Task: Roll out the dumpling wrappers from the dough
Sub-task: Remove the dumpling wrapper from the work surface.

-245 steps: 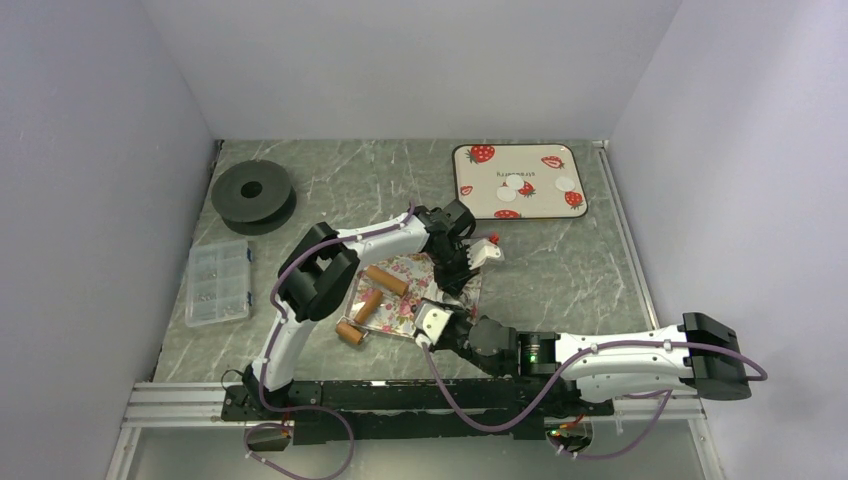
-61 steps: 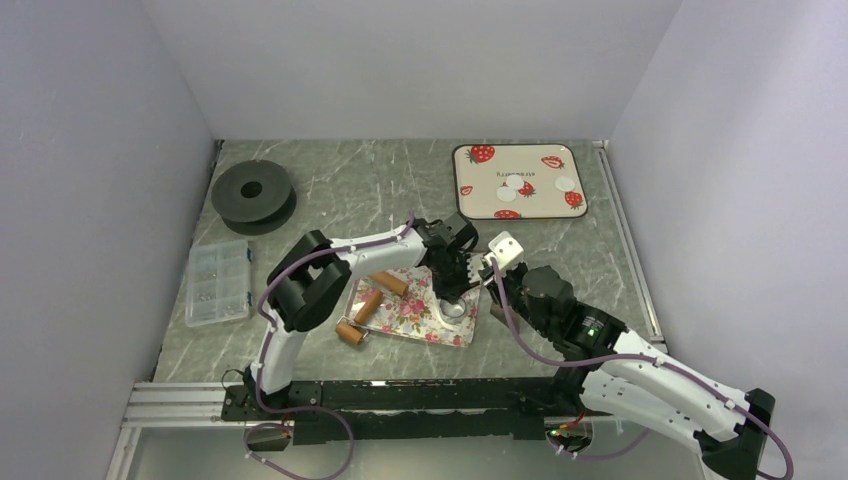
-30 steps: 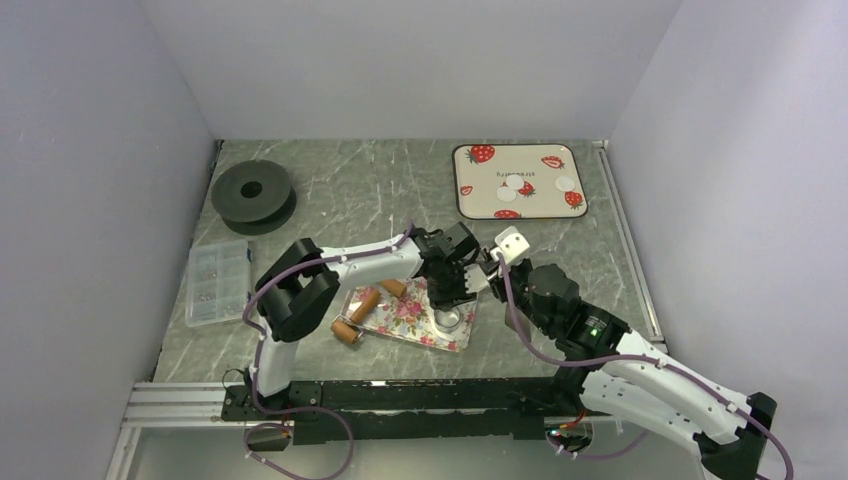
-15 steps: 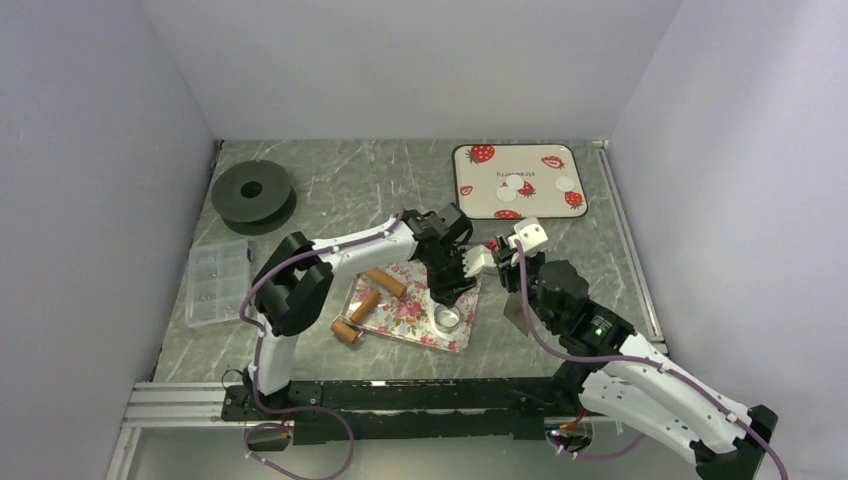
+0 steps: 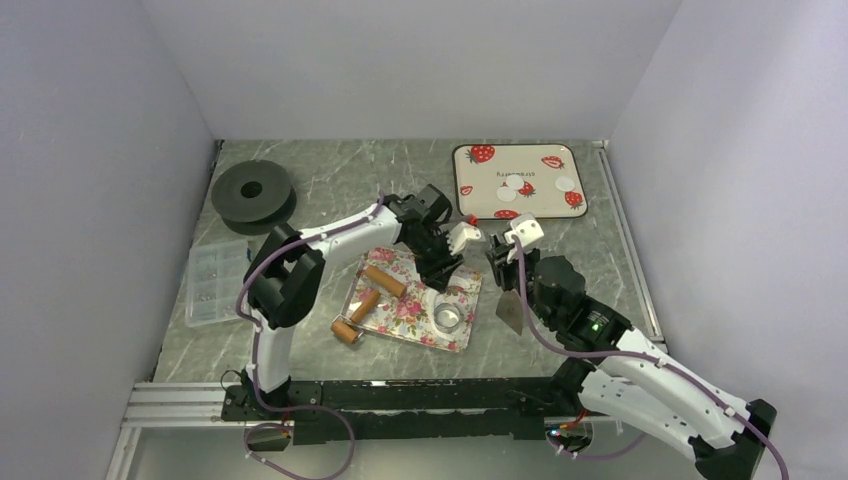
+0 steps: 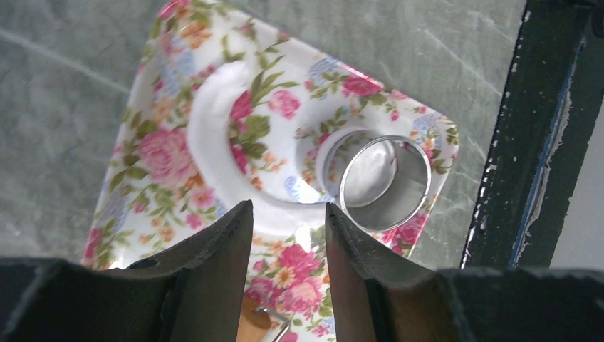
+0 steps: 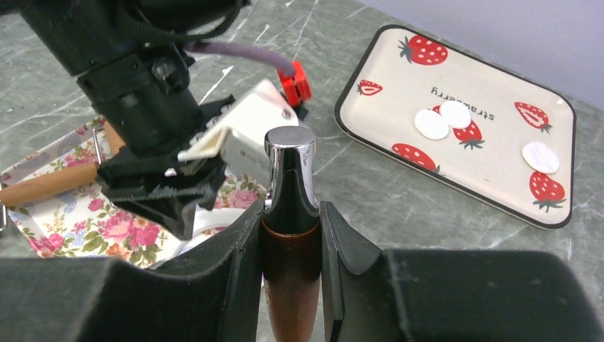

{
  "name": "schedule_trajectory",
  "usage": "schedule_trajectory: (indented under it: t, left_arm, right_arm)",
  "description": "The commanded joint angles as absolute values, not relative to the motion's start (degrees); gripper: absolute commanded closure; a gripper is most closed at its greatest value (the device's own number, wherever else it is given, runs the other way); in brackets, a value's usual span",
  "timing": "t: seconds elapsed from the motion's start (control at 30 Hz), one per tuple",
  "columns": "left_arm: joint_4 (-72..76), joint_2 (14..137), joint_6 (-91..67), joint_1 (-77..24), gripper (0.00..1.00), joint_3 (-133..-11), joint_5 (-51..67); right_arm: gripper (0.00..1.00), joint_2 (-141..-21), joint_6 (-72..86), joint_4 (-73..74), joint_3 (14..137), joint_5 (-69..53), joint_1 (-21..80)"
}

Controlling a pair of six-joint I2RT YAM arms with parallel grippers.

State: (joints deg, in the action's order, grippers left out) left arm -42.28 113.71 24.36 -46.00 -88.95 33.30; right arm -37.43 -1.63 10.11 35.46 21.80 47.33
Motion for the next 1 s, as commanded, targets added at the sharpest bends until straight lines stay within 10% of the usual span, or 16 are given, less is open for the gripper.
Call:
schedule_trajectory:
  t: [0.0,0.5,0.97]
  left_arm:
    - [-41.44,111.62,23.79,-43.46,0.53,-89.58,35.38]
    - [-42.45,112.78,24.51,-42.33,0.53,-88.37,42.31]
    - [-45.4,113.78,33.96,-51.44,0.51,-87.96,33.54]
  right_arm:
    - [1.0,-37.82,-2.17,4.95,38.16,21.48,47.29]
    - [1.0,-35.99,-0.09,4.94,41.6,0.99,45.69]
    - [1.0,-31.1,-1.23,7.17,36.92,6.7,45.76]
